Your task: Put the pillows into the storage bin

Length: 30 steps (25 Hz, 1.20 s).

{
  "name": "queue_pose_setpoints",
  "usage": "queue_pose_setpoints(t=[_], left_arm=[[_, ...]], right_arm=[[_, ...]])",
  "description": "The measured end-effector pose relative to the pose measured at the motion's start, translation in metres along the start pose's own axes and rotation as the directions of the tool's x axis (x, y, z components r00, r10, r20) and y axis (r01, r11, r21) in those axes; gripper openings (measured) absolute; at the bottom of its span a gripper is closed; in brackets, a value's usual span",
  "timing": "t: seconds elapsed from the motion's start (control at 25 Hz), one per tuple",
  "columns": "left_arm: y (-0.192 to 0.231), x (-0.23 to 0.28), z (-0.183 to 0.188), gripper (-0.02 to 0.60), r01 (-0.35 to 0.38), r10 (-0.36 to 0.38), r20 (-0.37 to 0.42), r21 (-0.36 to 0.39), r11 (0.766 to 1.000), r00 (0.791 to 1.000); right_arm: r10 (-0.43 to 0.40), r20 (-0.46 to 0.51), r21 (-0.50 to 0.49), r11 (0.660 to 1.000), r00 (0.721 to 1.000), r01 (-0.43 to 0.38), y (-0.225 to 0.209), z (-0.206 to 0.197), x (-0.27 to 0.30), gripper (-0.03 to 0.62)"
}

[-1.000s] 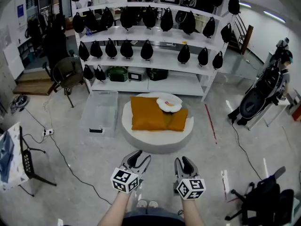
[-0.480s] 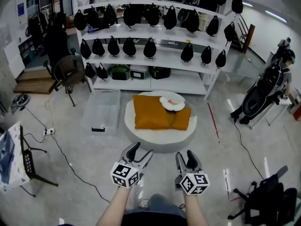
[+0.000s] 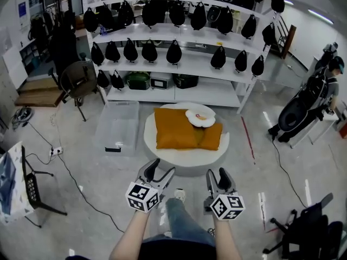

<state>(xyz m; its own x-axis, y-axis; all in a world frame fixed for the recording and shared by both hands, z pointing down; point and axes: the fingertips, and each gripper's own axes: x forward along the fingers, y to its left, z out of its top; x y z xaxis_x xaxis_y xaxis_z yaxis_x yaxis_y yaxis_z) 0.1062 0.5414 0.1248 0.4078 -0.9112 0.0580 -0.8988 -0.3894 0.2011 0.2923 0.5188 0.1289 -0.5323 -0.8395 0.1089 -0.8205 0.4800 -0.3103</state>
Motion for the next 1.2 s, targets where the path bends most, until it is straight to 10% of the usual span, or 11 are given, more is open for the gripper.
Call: queue_pose_setpoints(t=[1.2], left_arm=[[0.316, 0.373, 0.036, 0.299, -0.176, 0.171, -0.122, -0.028, 0.984, 0.978]], right_arm=[[0.023, -0.162, 0.043, 0.999, 0.986, -0.016, -0.162, 0.056, 0.486, 0.21]])
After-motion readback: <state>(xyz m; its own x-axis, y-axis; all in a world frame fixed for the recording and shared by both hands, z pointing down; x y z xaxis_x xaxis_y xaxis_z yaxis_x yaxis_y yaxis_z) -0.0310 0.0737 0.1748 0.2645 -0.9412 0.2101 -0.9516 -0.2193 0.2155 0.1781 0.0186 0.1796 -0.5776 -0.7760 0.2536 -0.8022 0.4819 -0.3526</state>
